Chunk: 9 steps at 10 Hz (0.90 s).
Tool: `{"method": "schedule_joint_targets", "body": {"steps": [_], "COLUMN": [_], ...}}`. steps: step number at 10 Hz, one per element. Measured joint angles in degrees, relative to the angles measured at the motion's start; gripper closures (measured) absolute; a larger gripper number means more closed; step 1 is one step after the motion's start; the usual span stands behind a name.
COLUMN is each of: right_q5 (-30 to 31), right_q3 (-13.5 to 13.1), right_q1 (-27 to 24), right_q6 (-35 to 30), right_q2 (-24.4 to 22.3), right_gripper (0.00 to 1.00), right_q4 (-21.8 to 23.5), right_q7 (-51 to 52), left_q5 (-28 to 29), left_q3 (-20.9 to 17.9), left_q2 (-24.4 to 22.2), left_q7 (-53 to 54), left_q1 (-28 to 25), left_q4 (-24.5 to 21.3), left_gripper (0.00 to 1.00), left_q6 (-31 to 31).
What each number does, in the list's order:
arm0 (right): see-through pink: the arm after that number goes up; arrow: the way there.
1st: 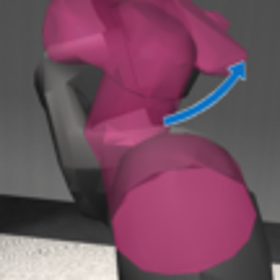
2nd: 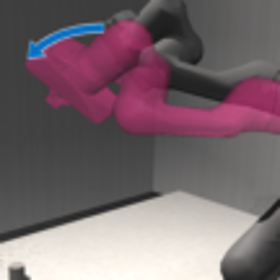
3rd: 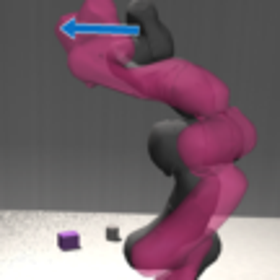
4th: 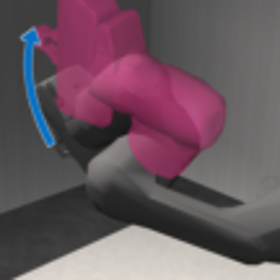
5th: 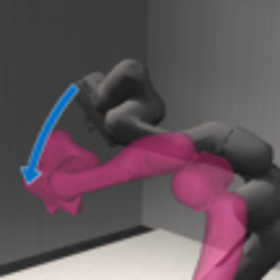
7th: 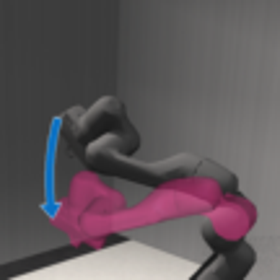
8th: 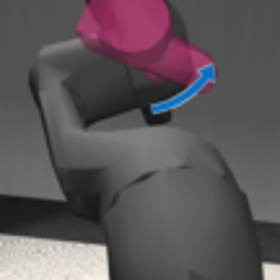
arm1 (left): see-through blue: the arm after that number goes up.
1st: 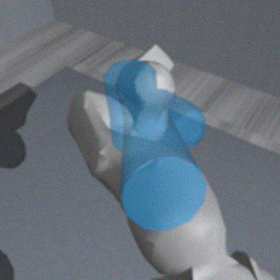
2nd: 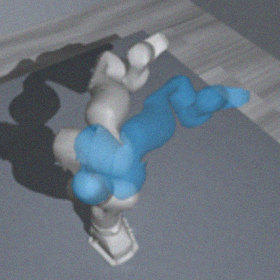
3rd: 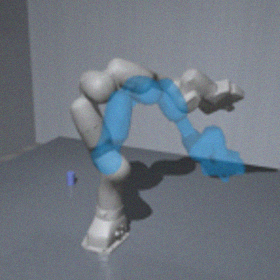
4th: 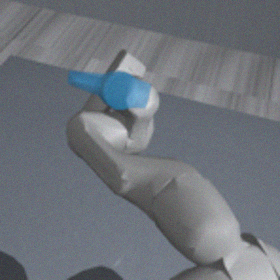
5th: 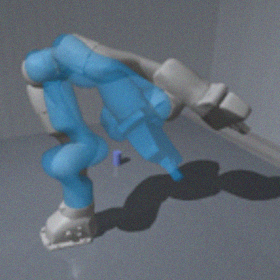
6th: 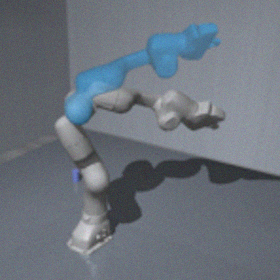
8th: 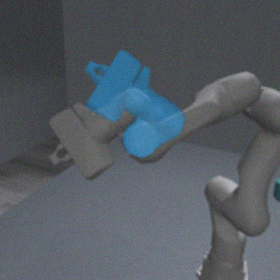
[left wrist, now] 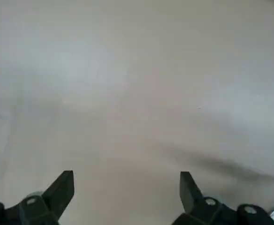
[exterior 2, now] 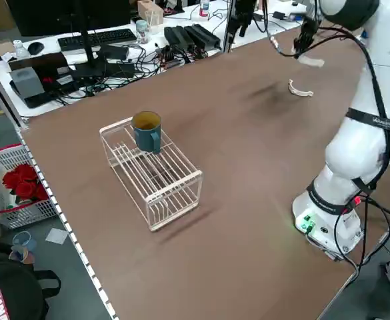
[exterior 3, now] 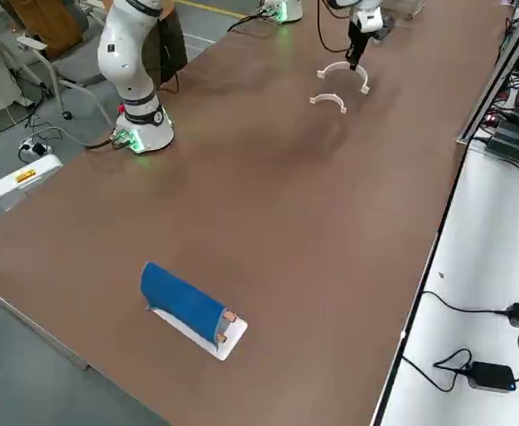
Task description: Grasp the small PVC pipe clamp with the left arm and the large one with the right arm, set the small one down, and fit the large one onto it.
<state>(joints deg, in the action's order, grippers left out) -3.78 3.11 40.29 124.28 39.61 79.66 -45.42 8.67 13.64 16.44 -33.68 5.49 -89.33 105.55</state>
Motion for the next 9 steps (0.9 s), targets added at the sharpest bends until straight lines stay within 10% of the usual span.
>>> {"method": "schedule_joint_targets", "body": {"steps": [5,9], "right_q5": [0.24,0.57], "right_q3": [-0.02,-0.02], "right_q1": [3.48,4.8], "right_q6": [5.52,5.08], "right_q2": [7.38,7.96], "right_gripper": [0.91,0.91], "right_q4": [-1.4,-1.42], "right_q7": [-3.3,-3.43], "left_q5": [-8.73,-8.68], "left_q3": [-1.64,-3.86], "left_q2": [-14.32,-13.13], "left_q7": [17.73,20.9], "left_q1": [-7.35,-4.26], "left_q4": [0.38,3.2], "left_gripper": [0.0,0.0], "left_q6": [-13.93,-14.85]}}
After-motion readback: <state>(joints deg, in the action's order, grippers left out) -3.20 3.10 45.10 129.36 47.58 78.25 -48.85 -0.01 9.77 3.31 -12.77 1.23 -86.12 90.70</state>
